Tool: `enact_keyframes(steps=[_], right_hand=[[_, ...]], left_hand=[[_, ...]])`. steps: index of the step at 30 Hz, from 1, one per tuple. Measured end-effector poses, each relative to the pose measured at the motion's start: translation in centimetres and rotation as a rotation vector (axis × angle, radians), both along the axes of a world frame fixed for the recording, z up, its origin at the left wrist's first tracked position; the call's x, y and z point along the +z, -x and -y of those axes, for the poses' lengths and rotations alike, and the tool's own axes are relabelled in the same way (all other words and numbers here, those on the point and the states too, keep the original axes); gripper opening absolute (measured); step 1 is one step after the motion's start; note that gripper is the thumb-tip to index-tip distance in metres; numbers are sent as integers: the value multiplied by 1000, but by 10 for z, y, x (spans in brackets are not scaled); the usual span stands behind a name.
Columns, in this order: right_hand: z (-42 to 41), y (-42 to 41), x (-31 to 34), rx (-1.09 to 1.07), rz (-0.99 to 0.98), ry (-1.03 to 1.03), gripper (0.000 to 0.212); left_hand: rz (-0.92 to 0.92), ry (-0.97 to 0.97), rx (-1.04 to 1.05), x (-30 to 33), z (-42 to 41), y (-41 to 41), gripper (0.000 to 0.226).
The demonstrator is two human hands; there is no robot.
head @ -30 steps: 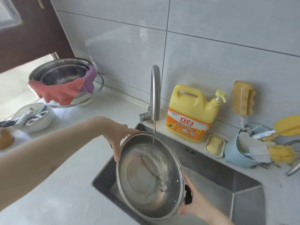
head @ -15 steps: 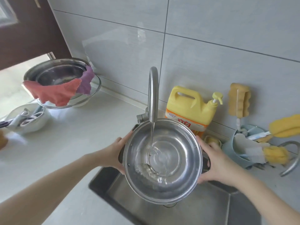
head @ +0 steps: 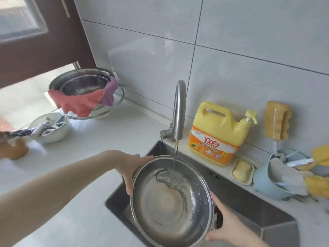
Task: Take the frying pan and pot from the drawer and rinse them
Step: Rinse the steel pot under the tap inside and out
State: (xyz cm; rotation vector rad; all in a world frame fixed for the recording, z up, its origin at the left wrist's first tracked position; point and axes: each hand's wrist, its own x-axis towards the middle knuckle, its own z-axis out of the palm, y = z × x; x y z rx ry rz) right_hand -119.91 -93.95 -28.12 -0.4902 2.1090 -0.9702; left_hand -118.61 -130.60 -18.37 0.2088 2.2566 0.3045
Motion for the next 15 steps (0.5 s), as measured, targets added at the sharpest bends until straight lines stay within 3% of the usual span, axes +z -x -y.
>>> enact_keyframes(steps=[2, 4, 7, 12, 15], right_hand=[[7, -11, -23, -125, -57, 34, 139], [10, -16, -35, -231, -105, 43, 147], [7, -9, -34, -302, -222, 72, 145], [-24, 8, -8, -230, -604, 3, 142], [-41, 11, 10, -196, -833, -41, 139]], left_hand=[[-84, 28, 111, 0, 10, 0, 137], [-232, 30, 88, -10, 16, -3, 140], [-450, 26, 98, -32, 14, -7, 142], [-760, -27, 177, -79, 0, -22, 140], [-1035, -89, 203, -99, -16, -32, 145]])
